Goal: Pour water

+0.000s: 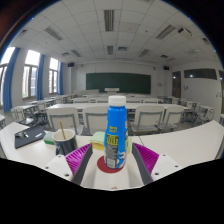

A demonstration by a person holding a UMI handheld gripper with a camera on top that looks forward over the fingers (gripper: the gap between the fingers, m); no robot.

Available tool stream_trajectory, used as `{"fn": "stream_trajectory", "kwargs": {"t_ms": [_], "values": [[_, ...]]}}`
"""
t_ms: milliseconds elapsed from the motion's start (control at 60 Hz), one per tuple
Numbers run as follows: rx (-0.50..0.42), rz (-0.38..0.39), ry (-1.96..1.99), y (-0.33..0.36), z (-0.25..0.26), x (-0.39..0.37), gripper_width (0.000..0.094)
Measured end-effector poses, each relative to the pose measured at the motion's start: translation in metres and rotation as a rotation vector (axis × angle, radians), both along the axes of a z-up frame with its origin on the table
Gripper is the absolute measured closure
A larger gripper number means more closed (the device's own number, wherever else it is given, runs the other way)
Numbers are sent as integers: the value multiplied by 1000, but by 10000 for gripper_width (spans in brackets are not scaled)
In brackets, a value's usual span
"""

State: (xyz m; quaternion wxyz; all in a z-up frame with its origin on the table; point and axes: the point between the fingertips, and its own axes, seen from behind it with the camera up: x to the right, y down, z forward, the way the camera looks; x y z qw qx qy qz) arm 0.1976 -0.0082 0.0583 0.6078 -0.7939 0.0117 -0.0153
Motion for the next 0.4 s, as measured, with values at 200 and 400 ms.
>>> {"fn": "stream_trajectory", "kwargs": {"t_ms": [200,400], "values": [[28,139,65,-100,22,-69,87],[19,196,109,-159,-16,-132,93]]}}
